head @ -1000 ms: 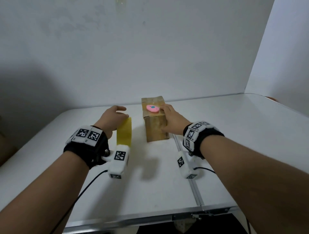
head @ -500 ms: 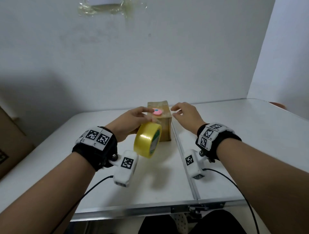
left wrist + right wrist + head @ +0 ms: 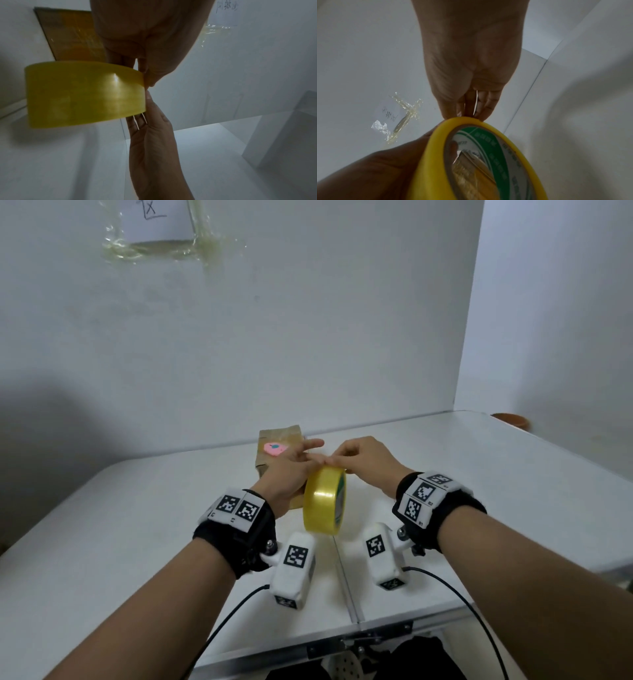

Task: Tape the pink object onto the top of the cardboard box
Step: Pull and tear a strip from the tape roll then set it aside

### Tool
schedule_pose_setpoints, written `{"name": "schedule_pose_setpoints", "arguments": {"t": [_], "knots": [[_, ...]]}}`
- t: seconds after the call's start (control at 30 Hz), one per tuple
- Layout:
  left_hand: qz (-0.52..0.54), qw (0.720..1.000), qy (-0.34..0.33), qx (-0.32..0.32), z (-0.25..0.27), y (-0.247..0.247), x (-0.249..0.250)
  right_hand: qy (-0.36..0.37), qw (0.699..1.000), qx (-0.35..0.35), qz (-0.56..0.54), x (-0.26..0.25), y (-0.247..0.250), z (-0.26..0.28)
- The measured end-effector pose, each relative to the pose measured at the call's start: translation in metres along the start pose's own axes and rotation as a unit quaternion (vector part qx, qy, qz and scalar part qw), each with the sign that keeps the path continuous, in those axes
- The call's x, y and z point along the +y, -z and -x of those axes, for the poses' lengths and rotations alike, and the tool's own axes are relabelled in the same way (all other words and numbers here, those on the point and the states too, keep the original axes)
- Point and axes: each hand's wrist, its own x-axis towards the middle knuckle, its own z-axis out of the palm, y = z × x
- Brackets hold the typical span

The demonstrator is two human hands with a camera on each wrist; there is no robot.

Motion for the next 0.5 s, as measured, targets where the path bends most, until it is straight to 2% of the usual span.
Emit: {"name": "schedule_pose_setpoints", "arguments": {"t": [0.33, 0.5], "knots": [[-0.015, 1.000, -0.008, 0.005, -0.009, -0.029, -0.017, 0.018, 0.996, 0.019, 0.080, 0.015, 0.017, 0.006], [-0.018, 1.000, -0.006, -0.006, -0.008, -0.027, -0.019, 0.020, 0.997, 0.031, 0.069, 0.021, 0.015, 0.005]]}}
